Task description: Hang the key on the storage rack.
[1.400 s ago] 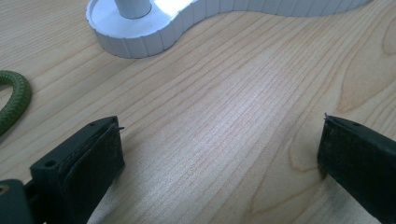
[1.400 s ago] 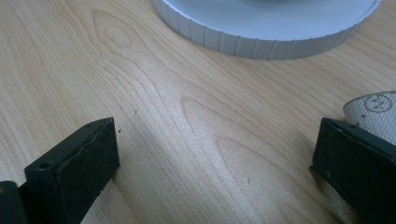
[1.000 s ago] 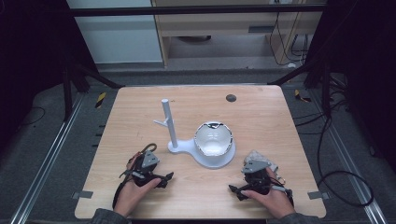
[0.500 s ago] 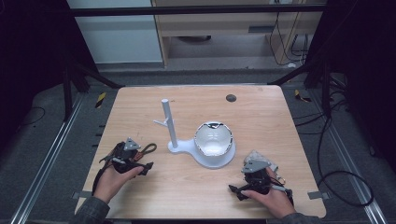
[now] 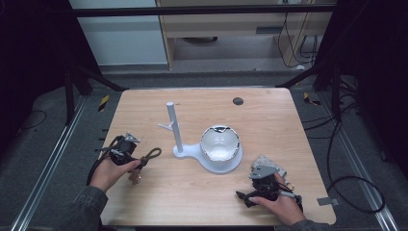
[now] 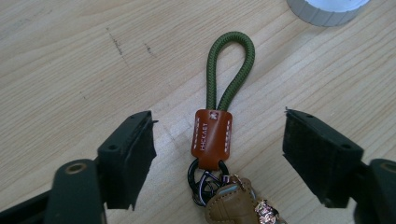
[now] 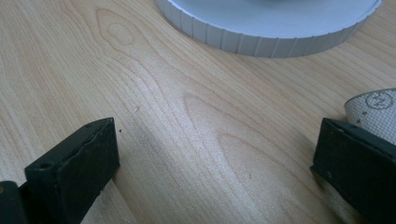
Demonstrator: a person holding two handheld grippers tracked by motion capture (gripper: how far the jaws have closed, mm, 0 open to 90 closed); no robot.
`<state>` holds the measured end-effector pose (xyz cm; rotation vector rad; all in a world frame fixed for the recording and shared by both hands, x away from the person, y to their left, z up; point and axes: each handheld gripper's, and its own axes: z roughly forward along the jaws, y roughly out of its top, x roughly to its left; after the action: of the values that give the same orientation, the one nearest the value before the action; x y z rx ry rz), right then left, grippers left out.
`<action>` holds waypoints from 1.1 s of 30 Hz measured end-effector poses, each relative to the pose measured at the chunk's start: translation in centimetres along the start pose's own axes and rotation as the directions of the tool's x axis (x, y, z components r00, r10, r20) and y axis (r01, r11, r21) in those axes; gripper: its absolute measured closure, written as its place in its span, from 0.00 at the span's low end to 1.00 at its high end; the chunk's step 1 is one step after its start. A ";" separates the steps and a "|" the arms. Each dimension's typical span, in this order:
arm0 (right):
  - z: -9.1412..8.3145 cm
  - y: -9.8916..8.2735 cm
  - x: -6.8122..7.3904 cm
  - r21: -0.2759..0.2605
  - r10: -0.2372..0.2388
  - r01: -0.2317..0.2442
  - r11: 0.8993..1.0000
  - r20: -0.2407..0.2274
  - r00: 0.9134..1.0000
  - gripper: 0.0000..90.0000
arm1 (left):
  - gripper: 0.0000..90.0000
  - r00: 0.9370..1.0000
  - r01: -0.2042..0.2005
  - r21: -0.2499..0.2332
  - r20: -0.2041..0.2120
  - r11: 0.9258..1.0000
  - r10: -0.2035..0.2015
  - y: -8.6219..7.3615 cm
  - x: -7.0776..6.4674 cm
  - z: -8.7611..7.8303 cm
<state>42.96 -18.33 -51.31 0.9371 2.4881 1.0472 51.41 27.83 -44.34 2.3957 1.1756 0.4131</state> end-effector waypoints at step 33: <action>-0.1 -0.2 0.1 -0.004 -0.005 0.005 1.000 -0.003 1.000 0.00 | 0.64 0.995 -0.068 0.177 0.079 0.982 0.054 0.7 1.2 2.4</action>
<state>42.79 -18.44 -51.34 0.9282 2.4888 1.0518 53.60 27.79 -45.93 2.5825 1.1526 0.2438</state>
